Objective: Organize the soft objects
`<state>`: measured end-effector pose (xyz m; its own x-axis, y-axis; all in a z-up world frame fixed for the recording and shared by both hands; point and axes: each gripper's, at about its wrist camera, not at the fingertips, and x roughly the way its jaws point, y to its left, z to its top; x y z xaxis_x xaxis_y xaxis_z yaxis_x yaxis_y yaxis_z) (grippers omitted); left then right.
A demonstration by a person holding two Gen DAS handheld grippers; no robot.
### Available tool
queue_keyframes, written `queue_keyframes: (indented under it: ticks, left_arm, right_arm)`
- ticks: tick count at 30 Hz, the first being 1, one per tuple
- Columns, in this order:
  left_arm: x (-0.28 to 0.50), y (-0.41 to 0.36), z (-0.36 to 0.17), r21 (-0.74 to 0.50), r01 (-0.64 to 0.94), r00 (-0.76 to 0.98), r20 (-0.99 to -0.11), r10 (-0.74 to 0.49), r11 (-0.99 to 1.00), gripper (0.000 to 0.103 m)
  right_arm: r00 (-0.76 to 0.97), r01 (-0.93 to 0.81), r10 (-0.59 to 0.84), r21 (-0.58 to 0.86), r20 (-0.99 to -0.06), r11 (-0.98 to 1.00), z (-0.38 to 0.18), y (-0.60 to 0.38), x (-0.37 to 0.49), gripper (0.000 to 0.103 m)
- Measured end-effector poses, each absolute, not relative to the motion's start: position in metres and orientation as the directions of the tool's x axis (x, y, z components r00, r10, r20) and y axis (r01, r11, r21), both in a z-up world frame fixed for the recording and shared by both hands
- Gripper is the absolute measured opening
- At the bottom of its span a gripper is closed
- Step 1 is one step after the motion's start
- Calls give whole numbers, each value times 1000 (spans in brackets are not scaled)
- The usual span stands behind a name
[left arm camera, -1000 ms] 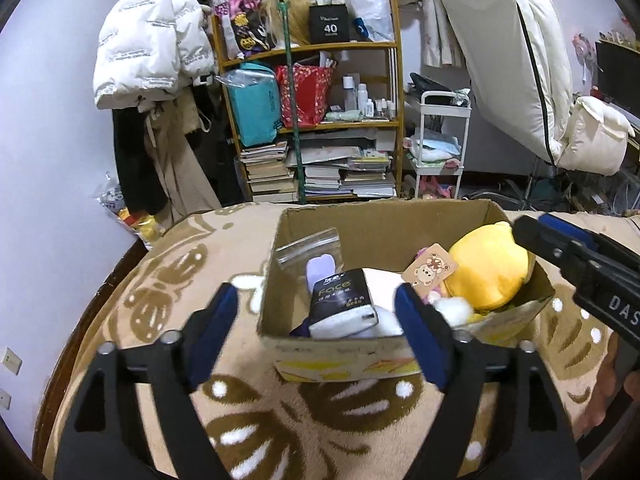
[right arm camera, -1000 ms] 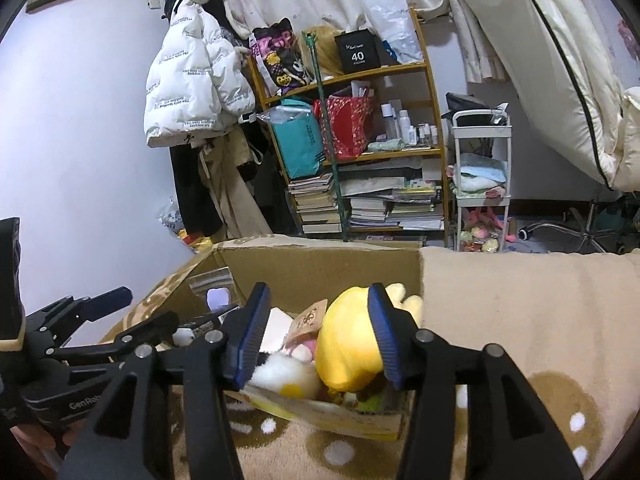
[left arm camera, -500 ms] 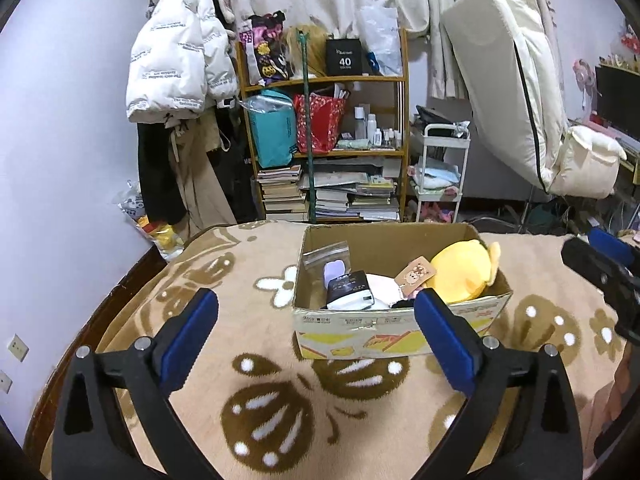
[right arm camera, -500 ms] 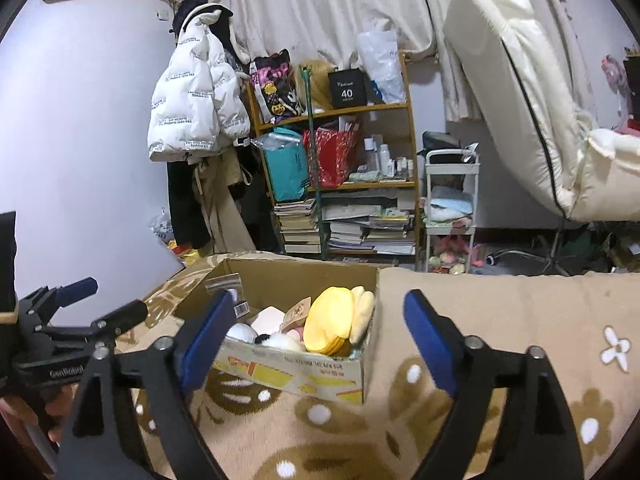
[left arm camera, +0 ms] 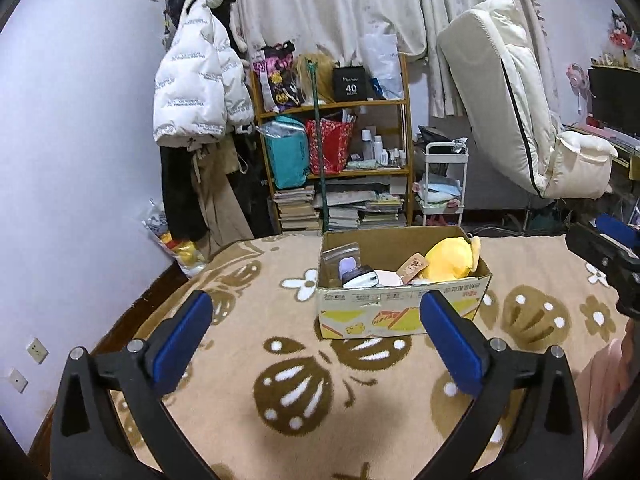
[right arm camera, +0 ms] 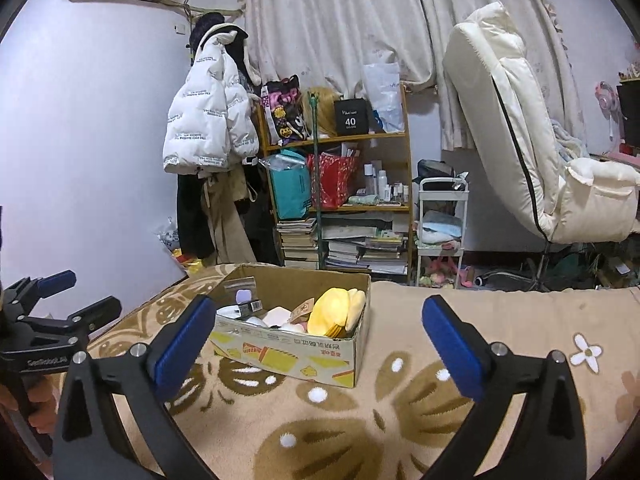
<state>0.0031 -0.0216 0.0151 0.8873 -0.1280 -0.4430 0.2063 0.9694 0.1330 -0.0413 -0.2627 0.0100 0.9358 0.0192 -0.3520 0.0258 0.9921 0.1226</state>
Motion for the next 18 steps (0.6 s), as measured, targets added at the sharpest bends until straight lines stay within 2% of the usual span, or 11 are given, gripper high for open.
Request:
queue_keyframes:
  ticks: [18]
  left_arm:
    - [11, -8, 6, 65, 173, 915, -379, -136, 983, 102]
  right_arm:
    - [938, 58, -13, 121, -347, 991, -2, -262, -42, 103]
